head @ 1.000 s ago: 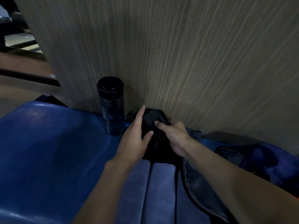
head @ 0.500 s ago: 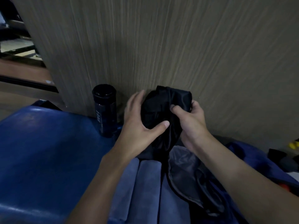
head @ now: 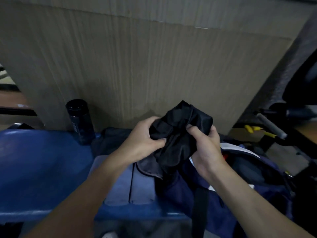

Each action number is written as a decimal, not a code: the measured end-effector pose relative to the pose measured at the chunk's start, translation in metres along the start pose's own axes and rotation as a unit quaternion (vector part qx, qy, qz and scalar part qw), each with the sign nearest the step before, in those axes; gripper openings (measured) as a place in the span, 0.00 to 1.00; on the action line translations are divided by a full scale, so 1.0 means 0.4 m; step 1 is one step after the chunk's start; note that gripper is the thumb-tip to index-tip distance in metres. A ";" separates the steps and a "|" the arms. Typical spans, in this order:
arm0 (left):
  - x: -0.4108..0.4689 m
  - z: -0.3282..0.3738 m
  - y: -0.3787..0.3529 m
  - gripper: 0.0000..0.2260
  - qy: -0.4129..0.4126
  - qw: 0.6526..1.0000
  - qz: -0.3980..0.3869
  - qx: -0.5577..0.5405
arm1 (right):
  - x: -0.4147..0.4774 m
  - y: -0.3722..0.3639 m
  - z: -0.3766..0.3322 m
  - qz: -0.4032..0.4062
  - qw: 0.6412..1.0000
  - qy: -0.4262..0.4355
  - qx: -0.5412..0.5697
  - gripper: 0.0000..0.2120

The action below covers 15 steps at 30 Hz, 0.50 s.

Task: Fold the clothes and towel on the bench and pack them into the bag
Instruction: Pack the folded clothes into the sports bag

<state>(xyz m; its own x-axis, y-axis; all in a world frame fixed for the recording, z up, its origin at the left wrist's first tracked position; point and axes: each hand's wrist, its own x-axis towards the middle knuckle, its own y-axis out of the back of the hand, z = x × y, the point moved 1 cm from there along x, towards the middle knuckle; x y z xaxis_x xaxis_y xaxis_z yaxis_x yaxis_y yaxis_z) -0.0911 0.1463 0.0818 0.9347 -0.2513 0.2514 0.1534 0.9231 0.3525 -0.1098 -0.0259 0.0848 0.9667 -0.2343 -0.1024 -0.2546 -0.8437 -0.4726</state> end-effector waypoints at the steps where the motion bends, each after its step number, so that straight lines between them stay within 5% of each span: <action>1: -0.003 0.013 -0.013 0.14 -0.011 1.000 -0.007 0.016 | -0.013 0.034 -0.013 -0.011 1.000 -0.006 0.001 0.20; 5: -0.011 0.074 -0.061 0.11 -0.024 0.994 -0.100 0.042 | -0.052 0.161 -0.078 -0.022 0.999 -0.014 -0.043 0.26; 10: -0.019 0.142 -0.159 0.09 -0.016 0.986 -0.163 0.035 | -0.075 0.236 -0.132 0.045 0.992 0.028 -0.112 0.15; 15: -0.049 0.170 -0.242 0.36 0.002 0.978 -0.201 0.049 | -0.087 0.269 -0.150 0.124 0.988 0.055 -0.067 0.10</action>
<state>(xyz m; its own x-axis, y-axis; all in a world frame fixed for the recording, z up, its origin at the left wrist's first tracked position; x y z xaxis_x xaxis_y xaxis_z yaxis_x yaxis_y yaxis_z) -0.1462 0.0423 0.1042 0.8059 -0.5877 0.0714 0.4782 0.7174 0.5066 -0.1724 -0.1377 0.0901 0.8673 -0.4875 -0.1005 -0.4917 -0.8082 -0.3241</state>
